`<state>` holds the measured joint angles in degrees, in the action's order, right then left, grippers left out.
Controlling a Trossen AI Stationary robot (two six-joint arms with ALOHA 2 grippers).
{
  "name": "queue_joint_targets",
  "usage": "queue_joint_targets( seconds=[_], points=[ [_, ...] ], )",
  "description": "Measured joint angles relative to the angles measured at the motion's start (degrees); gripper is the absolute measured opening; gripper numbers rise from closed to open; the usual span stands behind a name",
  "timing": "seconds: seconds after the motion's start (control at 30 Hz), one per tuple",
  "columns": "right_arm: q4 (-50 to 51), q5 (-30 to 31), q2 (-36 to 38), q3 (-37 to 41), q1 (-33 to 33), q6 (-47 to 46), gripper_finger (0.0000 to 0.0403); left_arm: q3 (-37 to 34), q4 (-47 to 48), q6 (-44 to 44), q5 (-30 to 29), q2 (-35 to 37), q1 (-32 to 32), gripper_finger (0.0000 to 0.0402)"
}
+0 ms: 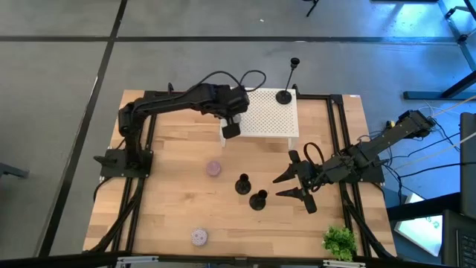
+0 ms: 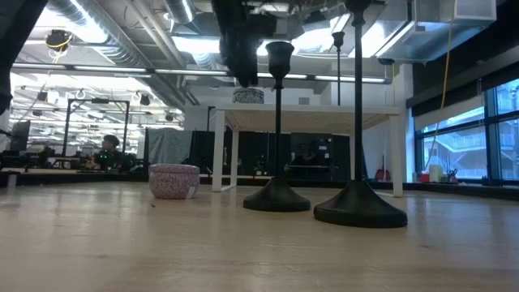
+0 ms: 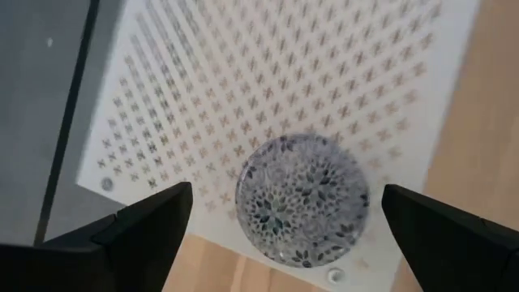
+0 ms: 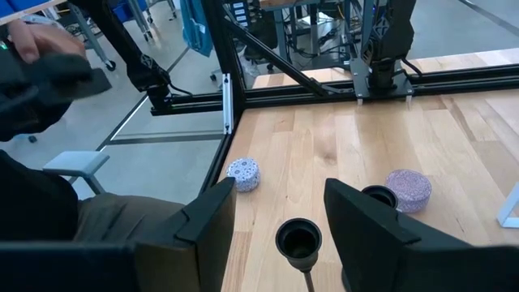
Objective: Pick & Place candle stick holders
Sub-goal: Put the blue scented candle on the shelf, then put the bottom candle holder on the shelf aligned with the other candle holder
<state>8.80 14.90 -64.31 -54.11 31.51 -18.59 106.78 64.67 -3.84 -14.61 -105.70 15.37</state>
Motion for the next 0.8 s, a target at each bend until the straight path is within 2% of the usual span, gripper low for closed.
queue_joint_targets(
  seconds=[0.2, 0.4, 0.63, 0.8],
  points=[
    [-0.01, 0.00, 0.00, 0.00, -0.02, 0.01, 0.0193, 0.00, -4.64, -0.89, 6.30, 5.13, -1.43, 0.0400],
    [-0.02, 0.00, 0.00, 0.00, -0.02, 0.00, 0.0193, 0.04, -7.95, -1.86, 12.54, 10.12, -5.51, 0.0400],
    [-0.23, 0.00, 0.00, 0.00, -0.02, 0.47, 0.0193, 0.04, -7.66, 1.34, 12.42, 12.14, -13.42, 0.0400],
    [-1.47, -0.09, 0.00, 0.00, -0.02, 1.25, 0.0193, 0.04, -7.46, 3.25, 9.70, 12.14, -21.90, 0.0400]
  ],
)
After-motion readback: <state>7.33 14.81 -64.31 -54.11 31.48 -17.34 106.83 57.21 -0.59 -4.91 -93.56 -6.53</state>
